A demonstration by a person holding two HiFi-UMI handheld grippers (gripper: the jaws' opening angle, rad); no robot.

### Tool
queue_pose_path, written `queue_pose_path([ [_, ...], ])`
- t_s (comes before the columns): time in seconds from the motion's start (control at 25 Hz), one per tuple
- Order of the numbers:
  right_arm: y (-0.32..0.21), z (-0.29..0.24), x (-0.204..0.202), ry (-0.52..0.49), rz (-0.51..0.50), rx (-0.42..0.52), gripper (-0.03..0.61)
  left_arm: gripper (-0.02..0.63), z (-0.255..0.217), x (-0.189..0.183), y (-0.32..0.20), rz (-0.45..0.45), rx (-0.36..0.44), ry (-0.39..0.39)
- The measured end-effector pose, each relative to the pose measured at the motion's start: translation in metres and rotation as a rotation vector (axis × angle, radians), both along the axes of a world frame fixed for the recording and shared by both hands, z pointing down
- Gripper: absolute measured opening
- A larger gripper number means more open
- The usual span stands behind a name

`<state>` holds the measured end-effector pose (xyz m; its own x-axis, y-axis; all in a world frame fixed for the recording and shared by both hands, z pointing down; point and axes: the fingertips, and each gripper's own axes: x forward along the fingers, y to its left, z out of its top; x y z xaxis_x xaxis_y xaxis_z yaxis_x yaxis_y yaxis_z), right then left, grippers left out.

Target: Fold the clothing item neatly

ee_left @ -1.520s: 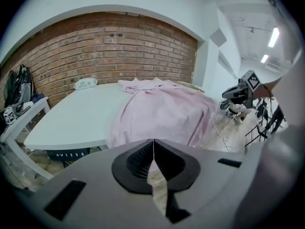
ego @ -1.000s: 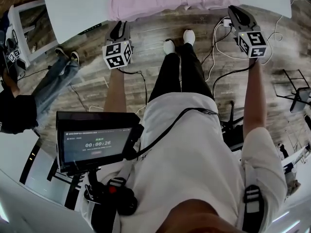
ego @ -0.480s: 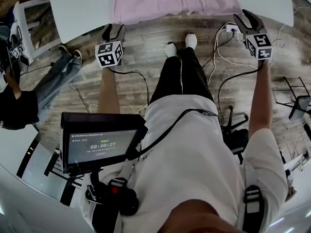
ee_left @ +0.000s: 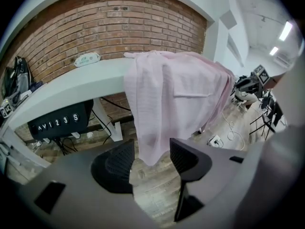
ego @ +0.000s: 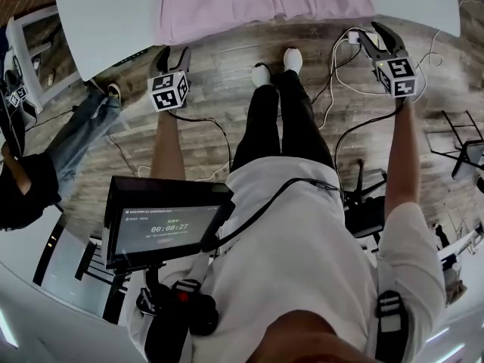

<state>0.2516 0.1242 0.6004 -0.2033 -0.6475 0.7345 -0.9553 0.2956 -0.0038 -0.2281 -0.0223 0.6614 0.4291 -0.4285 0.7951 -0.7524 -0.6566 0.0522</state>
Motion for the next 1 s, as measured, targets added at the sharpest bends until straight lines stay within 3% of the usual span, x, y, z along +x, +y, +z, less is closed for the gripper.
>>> queue_pose_path([
  [0.16, -0.007, 0.037, 0.007, 0.023, -0.021, 0.006, 0.167, 0.215, 0.022, -0.006, -0.011, 0.011, 0.048, -0.026],
  [0.32, -0.021, 0.029, 0.012, 0.035, -0.060, 0.039, 0.216, 0.225, 0.012, -0.003, -0.023, 0.099, 0.070, 0.003],
  [0.6, -0.036, 0.010, 0.008, 0.033, -0.143, 0.055, 0.216, 0.249, -0.014, 0.022, -0.035, 0.191, 0.082, 0.131],
  [0.88, -0.039, 0.036, 0.001, -0.023, -0.214, 0.092, 0.215, 0.249, -0.002, 0.038, -0.038, 0.255, 0.120, 0.228],
  [0.92, -0.042, 0.035, 0.001, -0.029, -0.213, 0.111, 0.143, 0.242, -0.002, 0.040, -0.040, 0.254, 0.128, 0.238],
  [0.96, -0.044, 0.033, 0.001, -0.034, -0.208, 0.131, 0.017, 0.195, -0.003, 0.041, -0.042, 0.244, 0.136, 0.245],
  [1.0, -0.046, 0.032, 0.001, -0.040, -0.204, 0.144, 0.017, 0.128, -0.004, 0.040, -0.042, 0.232, 0.142, 0.250],
])
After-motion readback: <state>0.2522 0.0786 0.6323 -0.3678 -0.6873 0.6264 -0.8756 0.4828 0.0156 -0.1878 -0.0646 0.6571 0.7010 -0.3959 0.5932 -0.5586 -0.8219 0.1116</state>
